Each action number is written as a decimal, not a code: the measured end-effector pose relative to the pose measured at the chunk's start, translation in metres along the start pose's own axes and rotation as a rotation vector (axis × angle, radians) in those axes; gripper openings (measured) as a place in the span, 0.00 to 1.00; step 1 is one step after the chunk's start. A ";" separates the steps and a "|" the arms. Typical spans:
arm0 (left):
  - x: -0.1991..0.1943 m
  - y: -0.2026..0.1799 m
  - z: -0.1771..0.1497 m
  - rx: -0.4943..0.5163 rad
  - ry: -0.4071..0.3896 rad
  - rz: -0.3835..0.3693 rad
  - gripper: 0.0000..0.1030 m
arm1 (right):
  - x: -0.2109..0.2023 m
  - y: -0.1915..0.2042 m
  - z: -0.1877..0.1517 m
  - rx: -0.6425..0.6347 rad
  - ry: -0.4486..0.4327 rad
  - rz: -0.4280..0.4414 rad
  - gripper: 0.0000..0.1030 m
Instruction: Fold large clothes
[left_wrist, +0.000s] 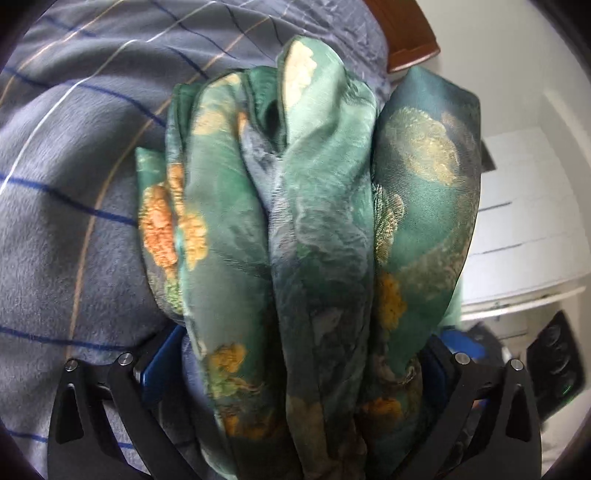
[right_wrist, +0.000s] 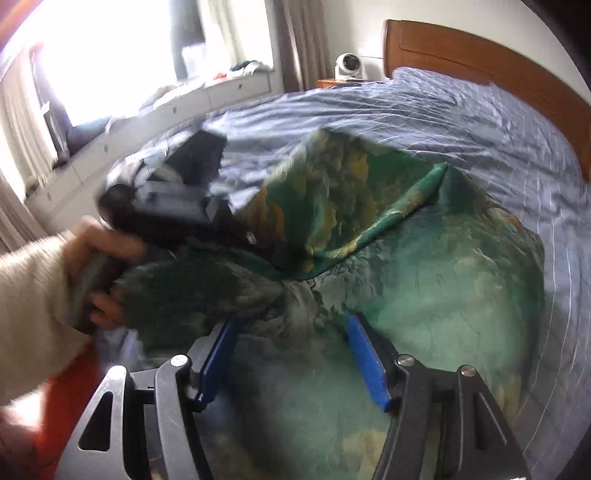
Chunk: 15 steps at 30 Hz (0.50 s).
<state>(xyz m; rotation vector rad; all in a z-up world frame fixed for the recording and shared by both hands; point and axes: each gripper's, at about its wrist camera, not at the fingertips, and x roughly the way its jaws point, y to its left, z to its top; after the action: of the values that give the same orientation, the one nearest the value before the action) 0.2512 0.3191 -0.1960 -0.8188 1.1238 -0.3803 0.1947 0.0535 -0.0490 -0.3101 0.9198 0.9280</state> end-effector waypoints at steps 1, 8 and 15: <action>-0.002 -0.001 -0.002 0.006 0.008 0.005 1.00 | -0.011 -0.010 -0.003 0.040 -0.017 0.019 0.62; -0.006 -0.010 -0.017 0.031 0.002 0.041 1.00 | -0.064 -0.149 -0.077 0.632 -0.107 0.075 0.77; -0.002 -0.020 -0.020 0.026 -0.005 0.056 1.00 | -0.016 -0.182 -0.115 0.816 -0.096 0.328 0.86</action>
<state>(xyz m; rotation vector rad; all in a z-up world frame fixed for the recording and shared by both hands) 0.2349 0.2991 -0.1837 -0.7635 1.1323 -0.3448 0.2728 -0.1300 -0.1304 0.5906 1.1987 0.7782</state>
